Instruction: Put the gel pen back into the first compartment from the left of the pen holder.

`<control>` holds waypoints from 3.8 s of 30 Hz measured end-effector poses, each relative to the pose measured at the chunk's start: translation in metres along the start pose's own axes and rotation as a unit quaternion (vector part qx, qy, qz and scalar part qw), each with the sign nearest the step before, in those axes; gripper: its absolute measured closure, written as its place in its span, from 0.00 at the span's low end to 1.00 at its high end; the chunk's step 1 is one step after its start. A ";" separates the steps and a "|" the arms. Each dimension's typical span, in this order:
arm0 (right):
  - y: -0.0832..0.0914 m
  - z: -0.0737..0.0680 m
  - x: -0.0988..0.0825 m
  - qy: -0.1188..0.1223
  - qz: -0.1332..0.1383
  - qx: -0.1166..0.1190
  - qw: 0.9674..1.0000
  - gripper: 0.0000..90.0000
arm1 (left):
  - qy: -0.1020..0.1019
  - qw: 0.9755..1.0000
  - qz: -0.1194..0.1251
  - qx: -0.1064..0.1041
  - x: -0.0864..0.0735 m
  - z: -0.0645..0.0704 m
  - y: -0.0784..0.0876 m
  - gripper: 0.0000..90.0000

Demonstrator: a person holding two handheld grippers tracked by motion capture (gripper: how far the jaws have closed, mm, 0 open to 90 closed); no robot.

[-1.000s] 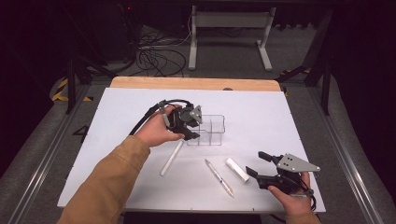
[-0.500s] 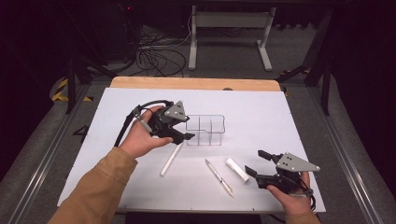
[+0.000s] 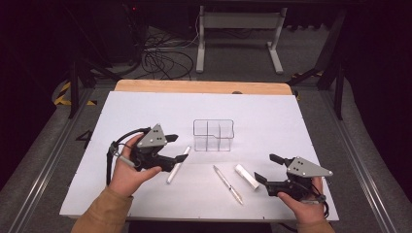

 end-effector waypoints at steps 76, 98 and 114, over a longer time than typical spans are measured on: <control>-0.089 -0.044 0.031 -0.041 -0.132 0.043 0.989 0.54 | 0.034 0.997 0.000 0.076 -0.044 -0.009 0.048 0.30; -0.113 -0.059 0.023 -0.089 -0.254 -0.006 0.963 0.70 | 0.035 0.996 0.000 0.078 -0.044 -0.009 0.051 0.30; -0.122 -0.069 0.007 -0.069 -0.329 -0.033 0.941 0.72 | 0.035 0.996 0.000 0.076 -0.044 -0.008 0.051 0.30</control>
Point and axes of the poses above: each handheld gripper's, and its own axes: y roughly backward along the jaws, x roughly out of its top, z roughly to its right, the point moved 1 cm from there along -y, roughly forward along the jaws, and after that the axes turned 15 degrees about z, right-handed, at the moved point
